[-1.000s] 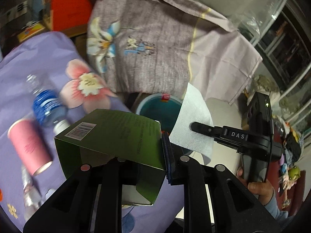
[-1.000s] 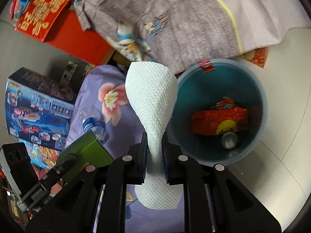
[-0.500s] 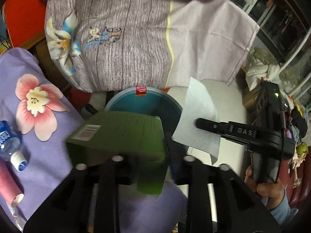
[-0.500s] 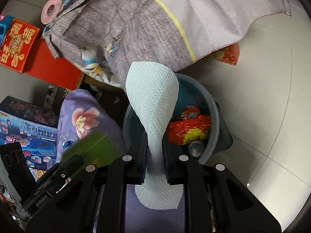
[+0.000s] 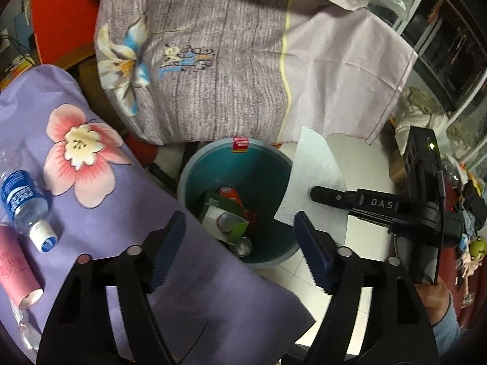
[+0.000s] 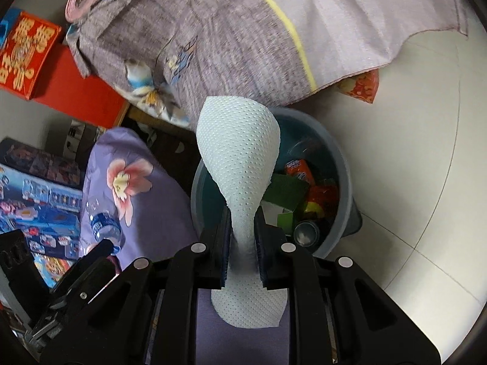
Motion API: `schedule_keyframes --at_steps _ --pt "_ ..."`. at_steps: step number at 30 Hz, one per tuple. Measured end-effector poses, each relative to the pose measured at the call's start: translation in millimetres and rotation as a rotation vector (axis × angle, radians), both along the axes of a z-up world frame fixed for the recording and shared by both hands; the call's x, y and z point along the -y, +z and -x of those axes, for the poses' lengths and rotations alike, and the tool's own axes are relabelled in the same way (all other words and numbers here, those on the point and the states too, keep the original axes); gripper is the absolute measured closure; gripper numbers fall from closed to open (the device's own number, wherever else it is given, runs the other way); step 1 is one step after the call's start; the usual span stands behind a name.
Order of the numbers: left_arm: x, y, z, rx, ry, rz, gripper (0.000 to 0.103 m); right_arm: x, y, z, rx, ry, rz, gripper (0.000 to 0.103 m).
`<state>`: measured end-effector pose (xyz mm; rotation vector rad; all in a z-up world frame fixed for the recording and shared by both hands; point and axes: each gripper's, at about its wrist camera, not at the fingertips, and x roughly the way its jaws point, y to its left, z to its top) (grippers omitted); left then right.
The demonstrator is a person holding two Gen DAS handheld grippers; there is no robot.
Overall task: Collect trash
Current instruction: 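Carry the napkin and green box to the teal bin and release them, then move both open grippers back over the table toward the pink cup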
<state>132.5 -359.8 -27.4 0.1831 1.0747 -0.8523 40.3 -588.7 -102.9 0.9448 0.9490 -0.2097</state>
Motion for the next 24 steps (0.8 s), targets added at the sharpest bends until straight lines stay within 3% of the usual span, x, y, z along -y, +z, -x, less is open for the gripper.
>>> schedule_keyframes --at_steps 1,2,11,24 --pt "-3.1 0.2 0.7 0.001 0.004 0.001 0.022 -3.7 -1.0 -3.7 -0.004 0.011 -0.008 0.059" --pt "-5.7 0.4 1.4 0.001 0.006 0.002 0.021 -6.2 -1.1 -6.1 -0.006 0.013 -0.010 0.035" --pt "-29.2 -1.0 2.0 -0.009 0.022 0.018 0.017 -22.1 4.4 -12.1 -0.035 0.002 -0.001 0.029" --pt "-80.7 9.3 3.8 0.011 0.072 0.055 0.015 -51.5 26.1 -12.8 -0.047 0.009 0.037 0.027"
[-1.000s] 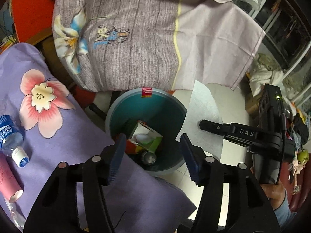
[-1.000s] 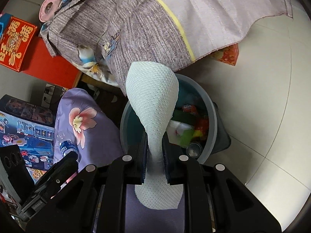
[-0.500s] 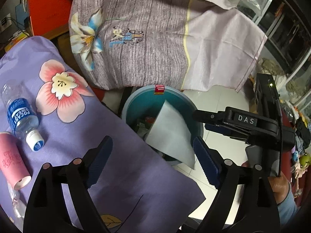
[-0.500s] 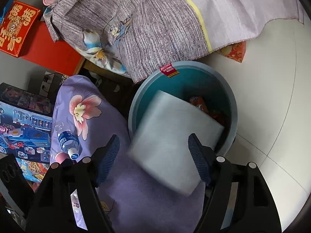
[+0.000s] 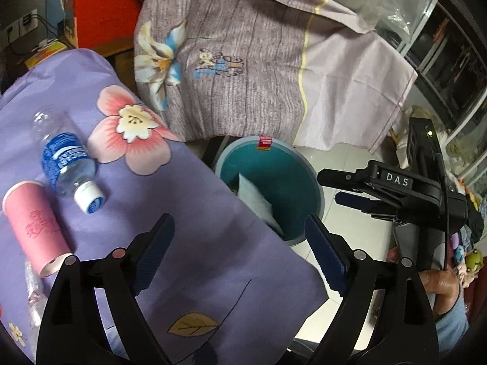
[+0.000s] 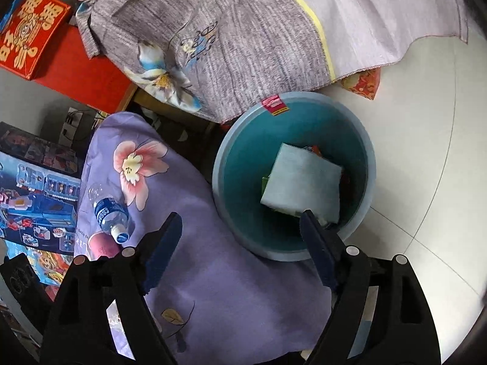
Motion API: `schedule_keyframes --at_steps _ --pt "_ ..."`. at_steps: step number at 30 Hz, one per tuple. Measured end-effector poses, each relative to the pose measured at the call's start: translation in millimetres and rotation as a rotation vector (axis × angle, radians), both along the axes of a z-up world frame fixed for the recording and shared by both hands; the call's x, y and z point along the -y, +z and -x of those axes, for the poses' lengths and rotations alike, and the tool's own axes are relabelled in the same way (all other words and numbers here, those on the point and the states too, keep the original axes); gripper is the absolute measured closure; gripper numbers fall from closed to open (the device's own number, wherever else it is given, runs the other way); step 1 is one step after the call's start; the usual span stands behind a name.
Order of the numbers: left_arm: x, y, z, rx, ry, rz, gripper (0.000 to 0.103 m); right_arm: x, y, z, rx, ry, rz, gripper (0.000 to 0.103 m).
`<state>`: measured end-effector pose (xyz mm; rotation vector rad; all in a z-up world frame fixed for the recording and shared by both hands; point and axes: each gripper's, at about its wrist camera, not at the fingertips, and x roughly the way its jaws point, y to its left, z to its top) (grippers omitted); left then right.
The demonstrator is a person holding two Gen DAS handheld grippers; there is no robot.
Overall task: Collect trash
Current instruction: 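Move both open grippers back over the table toward the pink cup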
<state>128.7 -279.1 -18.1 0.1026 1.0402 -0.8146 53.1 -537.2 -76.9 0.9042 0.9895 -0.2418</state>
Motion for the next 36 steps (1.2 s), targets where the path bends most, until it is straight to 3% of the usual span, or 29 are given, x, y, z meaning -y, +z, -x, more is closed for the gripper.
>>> schedule_keyframes --at_steps 14,36 --pt "-78.2 5.3 1.7 0.009 0.128 0.039 0.013 -70.4 29.8 -25.5 0.010 0.140 0.053 0.027" --pt "-193.9 -8.0 -16.0 -0.020 0.365 0.008 0.011 -152.0 32.6 -63.9 -0.023 0.301 0.061 0.027"
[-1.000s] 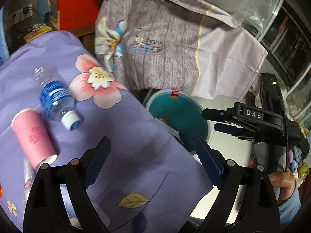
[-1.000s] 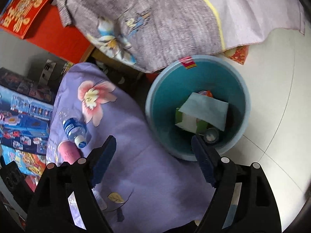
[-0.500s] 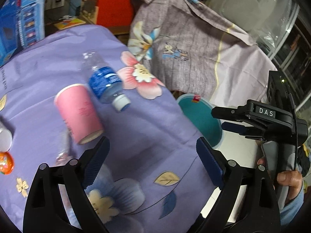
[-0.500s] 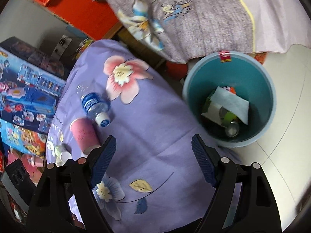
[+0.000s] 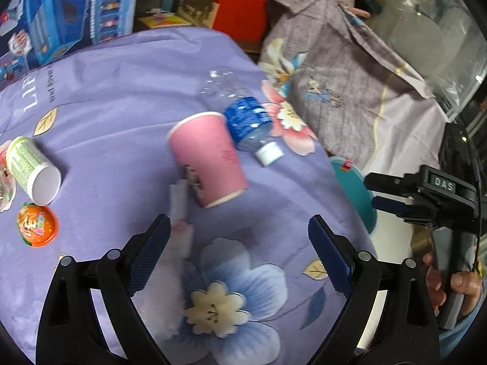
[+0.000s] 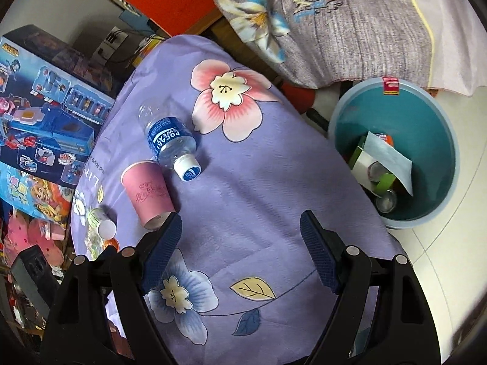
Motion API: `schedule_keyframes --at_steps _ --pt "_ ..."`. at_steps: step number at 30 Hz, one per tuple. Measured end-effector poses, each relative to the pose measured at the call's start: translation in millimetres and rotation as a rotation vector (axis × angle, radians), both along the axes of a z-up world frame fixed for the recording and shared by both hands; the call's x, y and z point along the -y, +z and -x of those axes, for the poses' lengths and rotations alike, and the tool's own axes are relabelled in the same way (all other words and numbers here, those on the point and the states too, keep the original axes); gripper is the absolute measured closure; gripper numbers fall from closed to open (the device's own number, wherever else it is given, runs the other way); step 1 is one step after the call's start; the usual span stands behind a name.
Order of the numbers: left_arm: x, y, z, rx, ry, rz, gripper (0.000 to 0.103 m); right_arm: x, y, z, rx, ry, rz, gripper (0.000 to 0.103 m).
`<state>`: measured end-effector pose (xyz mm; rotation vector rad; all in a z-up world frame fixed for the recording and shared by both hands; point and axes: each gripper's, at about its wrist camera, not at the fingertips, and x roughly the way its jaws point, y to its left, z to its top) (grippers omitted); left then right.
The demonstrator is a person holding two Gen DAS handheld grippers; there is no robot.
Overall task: Collect trash
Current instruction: 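Move both open grippers back over the table toward the pink cup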
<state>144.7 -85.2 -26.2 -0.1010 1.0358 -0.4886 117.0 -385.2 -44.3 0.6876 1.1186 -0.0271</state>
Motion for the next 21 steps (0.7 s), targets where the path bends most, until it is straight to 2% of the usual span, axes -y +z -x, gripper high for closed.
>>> schedule_keyframes --at_steps 7,21 --pt "-9.8 -11.2 -23.5 -0.037 0.052 -0.023 0.011 -0.8 -9.4 -14.8 -0.022 0.011 0.000 0.027" --pt "19.4 -31.0 -71.3 -0.097 0.085 -0.078 0.011 22.3 -40.5 -30.0 -0.081 -0.026 -0.024 0.027"
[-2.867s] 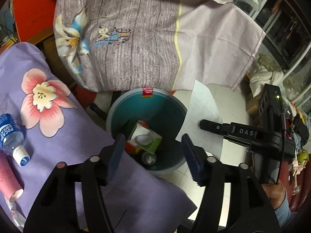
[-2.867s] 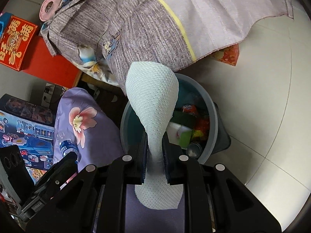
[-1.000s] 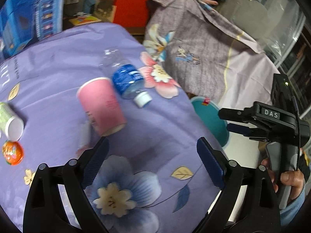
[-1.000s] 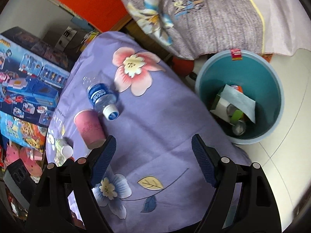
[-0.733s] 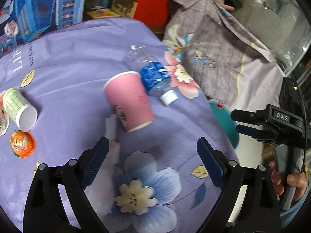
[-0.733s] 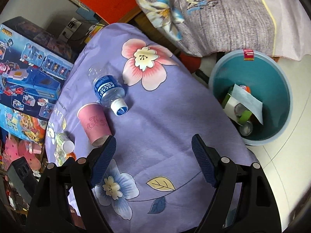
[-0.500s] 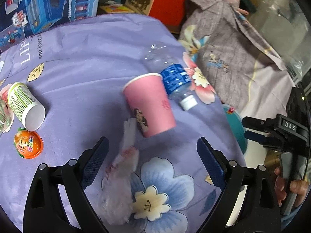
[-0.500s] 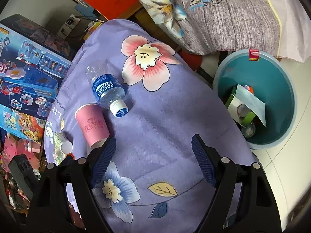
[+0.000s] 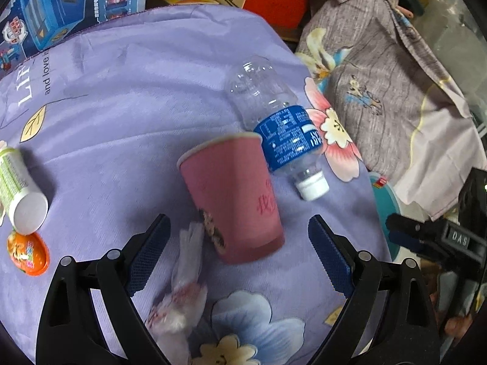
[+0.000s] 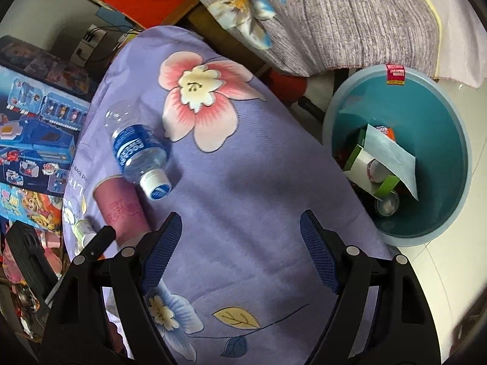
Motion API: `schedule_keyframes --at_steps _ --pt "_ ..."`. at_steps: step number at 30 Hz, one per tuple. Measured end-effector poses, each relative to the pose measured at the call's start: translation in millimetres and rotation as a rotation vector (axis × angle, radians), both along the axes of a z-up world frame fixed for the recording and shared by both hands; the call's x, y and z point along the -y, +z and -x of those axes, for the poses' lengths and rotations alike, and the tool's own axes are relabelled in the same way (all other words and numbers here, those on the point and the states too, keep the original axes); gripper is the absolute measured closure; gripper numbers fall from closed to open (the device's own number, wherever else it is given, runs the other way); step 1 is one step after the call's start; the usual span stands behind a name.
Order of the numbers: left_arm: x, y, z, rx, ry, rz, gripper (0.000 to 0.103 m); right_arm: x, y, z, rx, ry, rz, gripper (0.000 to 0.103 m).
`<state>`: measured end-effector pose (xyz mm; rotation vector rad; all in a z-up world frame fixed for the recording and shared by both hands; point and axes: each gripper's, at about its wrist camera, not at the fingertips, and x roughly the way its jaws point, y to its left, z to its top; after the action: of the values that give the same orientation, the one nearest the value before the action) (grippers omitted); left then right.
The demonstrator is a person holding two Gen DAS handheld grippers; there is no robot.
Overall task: Collect trash
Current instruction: 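Grasp the pink paper cup with the left gripper while the right gripper grasps the water bottle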
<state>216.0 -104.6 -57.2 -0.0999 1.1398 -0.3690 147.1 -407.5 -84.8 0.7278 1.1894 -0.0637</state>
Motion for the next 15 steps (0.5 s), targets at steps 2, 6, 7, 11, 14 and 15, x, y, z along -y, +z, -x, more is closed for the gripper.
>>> schedule_keyframes --at_steps 2,6,7,11,14,15 --pt "3.6 -2.8 -5.4 -0.003 -0.001 -0.011 0.011 3.4 -3.7 -1.5 -0.006 -0.008 -0.003 0.027" --pt "9.8 -11.8 -11.9 -0.027 0.003 -0.030 0.011 8.7 -11.0 -3.2 -0.017 -0.018 -0.011 0.027" --pt "10.2 -13.4 -12.0 -0.030 0.005 -0.031 0.011 9.0 -12.4 -3.9 -0.019 -0.019 -0.013 0.027" --pt "13.9 -20.3 -14.2 -0.040 0.006 -0.045 0.011 7.7 -17.3 -8.1 -0.027 -0.012 -0.016 0.027" --pt "16.9 -24.6 -17.6 -0.046 0.009 -0.057 0.011 5.6 -17.8 -10.6 -0.027 -0.005 -0.011 0.027" --pt "17.8 -26.1 -18.6 -0.048 0.009 -0.059 0.011 4.8 -17.8 -11.8 -0.027 -0.003 -0.011 0.027"
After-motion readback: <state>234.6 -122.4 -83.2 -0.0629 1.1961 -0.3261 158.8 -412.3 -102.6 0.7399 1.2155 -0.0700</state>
